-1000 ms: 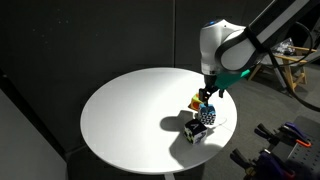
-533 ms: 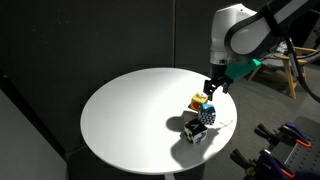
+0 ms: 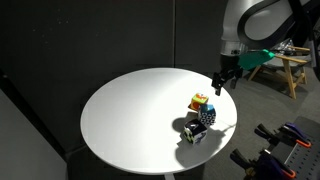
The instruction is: Pick up the block with a number image and move it to the right of the table and then pick it up again and move it back to its original position
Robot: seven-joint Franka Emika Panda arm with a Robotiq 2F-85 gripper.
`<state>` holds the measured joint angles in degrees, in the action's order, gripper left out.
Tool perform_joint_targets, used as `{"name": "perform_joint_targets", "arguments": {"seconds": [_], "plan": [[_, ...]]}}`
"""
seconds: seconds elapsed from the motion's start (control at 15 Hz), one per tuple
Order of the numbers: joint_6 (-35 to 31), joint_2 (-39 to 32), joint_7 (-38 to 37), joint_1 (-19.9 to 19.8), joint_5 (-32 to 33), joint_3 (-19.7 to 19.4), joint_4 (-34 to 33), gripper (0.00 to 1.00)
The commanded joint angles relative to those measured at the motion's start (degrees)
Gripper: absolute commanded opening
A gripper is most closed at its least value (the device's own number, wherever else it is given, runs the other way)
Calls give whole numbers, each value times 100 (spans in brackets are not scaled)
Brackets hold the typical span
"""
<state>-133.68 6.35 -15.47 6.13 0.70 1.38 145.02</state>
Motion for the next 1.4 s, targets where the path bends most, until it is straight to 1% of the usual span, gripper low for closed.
{"name": "perform_joint_targets", "arguments": {"seconds": [0.0, 0.27, 0.67, 0.73, 1.33], "plan": [[143, 539, 275, -143, 26, 94, 319, 100], [43, 910, 512, -171, 59, 101, 567, 100], [-69, 1339, 636, -223, 59, 113, 837, 100], [20, 1067, 531, -202, -40, 142, 649, 100], [17, 1047, 530, -202, -38, 163, 667, 100]]}}
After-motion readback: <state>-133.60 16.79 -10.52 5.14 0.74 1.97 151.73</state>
